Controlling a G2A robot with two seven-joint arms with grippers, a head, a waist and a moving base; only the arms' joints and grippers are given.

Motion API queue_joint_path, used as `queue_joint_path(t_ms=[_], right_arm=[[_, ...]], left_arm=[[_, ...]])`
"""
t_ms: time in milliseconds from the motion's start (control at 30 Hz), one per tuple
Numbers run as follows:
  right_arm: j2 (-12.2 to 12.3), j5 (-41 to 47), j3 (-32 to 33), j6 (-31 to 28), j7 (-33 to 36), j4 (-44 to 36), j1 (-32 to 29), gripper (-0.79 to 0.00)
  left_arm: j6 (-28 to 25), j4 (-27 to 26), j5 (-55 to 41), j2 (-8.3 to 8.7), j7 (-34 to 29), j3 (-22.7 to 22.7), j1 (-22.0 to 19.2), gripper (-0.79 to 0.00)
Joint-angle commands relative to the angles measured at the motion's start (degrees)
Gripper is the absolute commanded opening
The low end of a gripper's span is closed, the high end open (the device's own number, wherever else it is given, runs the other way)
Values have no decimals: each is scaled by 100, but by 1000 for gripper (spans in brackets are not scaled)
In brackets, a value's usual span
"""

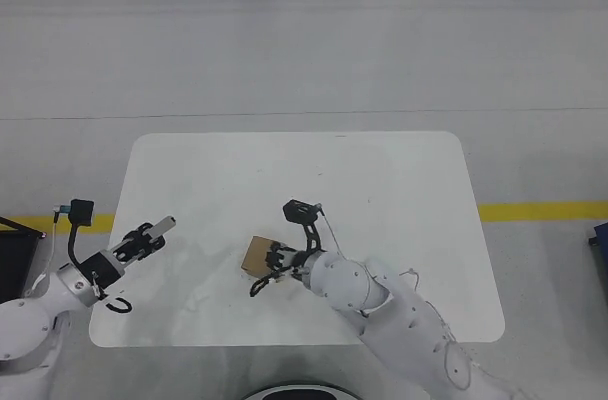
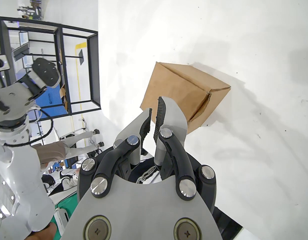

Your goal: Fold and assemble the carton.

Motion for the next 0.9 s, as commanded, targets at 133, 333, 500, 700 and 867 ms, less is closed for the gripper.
queue_joint_path(t_ms=[133, 333, 500, 700, 867], right_arm=[[-170, 80, -383, 409, -43, 550, 471, -785], [-157, 42, -302, 264, -319, 124, 239, -785], [-140, -14, -262, 259, -180, 197, 196, -785], [-233, 153, -407, 204, -115, 575, 456, -785], [-192, 24, -311, 135, -324, 145, 183, -785]], left_arm=[[0, 0, 0, 0, 0, 0, 0, 0], [0, 0, 0, 0, 0, 0, 0, 0], [0, 0, 0, 0, 0, 0, 0, 0], [0, 0, 0, 0, 0, 0, 0, 0], [0, 0, 0, 0, 0, 0, 0, 0]])
